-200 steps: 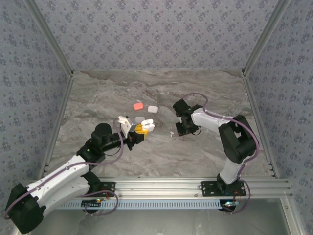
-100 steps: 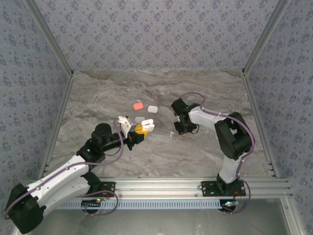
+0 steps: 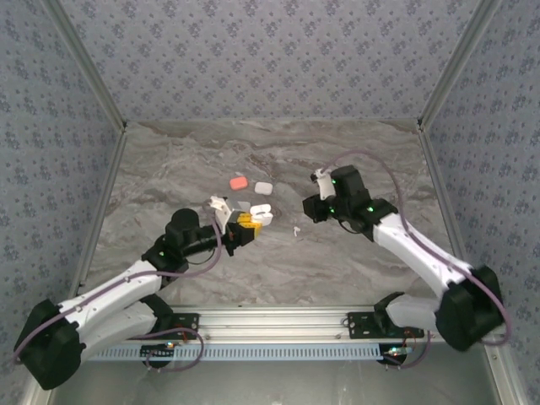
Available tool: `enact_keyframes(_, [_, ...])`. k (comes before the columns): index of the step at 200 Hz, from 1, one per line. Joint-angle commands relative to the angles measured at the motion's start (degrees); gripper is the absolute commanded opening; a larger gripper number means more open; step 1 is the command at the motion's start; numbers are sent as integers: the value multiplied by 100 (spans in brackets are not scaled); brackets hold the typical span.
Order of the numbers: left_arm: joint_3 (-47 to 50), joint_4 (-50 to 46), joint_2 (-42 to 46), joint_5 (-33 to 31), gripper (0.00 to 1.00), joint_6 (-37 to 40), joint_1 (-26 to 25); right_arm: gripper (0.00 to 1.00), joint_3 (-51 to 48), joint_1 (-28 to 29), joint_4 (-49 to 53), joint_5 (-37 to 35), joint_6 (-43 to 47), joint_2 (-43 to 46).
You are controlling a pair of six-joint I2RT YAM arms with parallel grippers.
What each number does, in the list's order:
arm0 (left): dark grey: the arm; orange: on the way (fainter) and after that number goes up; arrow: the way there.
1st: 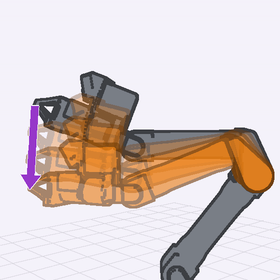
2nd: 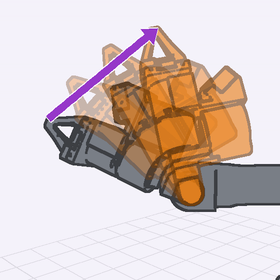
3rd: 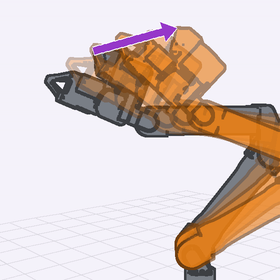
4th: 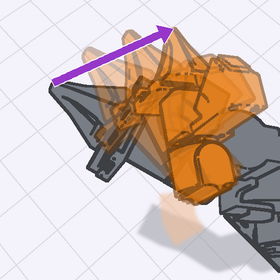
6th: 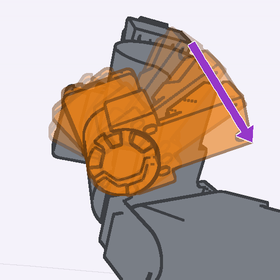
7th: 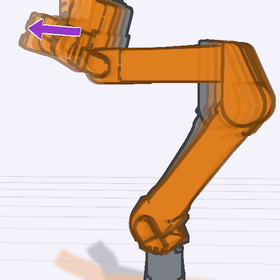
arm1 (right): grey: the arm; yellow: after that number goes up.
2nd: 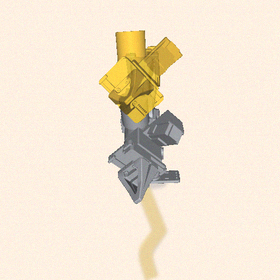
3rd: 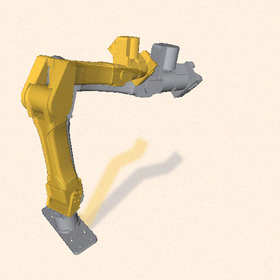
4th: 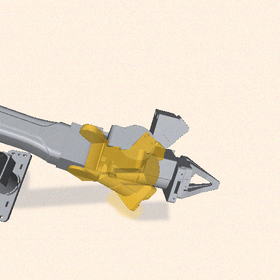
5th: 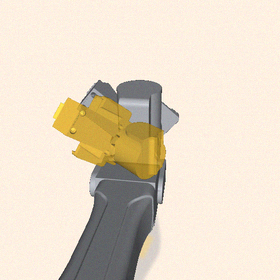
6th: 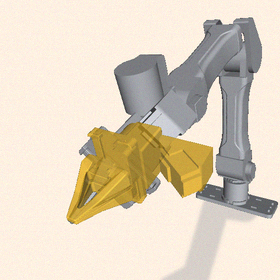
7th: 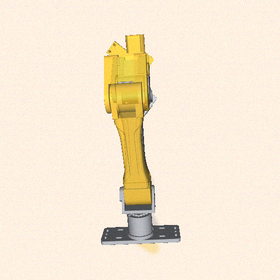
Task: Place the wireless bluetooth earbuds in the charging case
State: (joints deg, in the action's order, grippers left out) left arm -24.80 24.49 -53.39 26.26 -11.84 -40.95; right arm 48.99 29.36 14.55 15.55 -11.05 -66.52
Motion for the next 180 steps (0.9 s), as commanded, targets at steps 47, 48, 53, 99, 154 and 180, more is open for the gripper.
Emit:
enact_keyframes(47, [-428, 1194, -500, 657, 0, -651, -79, 18, -726, 16, -2553, 1846, -632, 1404])
enact_keyframes(48, [-433, 1201, -508, 663, 0, -652, -80, 18, -725, 23, -2595, 1873, -630, 1407])
enact_keyframes(53, [-461, 1230, -530, 692, 0, -673, -104, 18, -724, 53, -2678, 1916, -641, 1405])
enact_keyframes(99, [-543, 1603, -629, 928, 0, -900, -225, 18, -623, 476, -3176, 2075, -401, 1305])
enact_keyframes(154, [-597, 1787, -589, 1117, 0, -1073, -234, 18, -476, 1007, -3051, 1878, 146, 1115])
enact_keyframes(180, [-605, 1778, -572, 1144, 0, -1075, -230, 18, -376, 1159, -2880, 1741, 334, 1041])
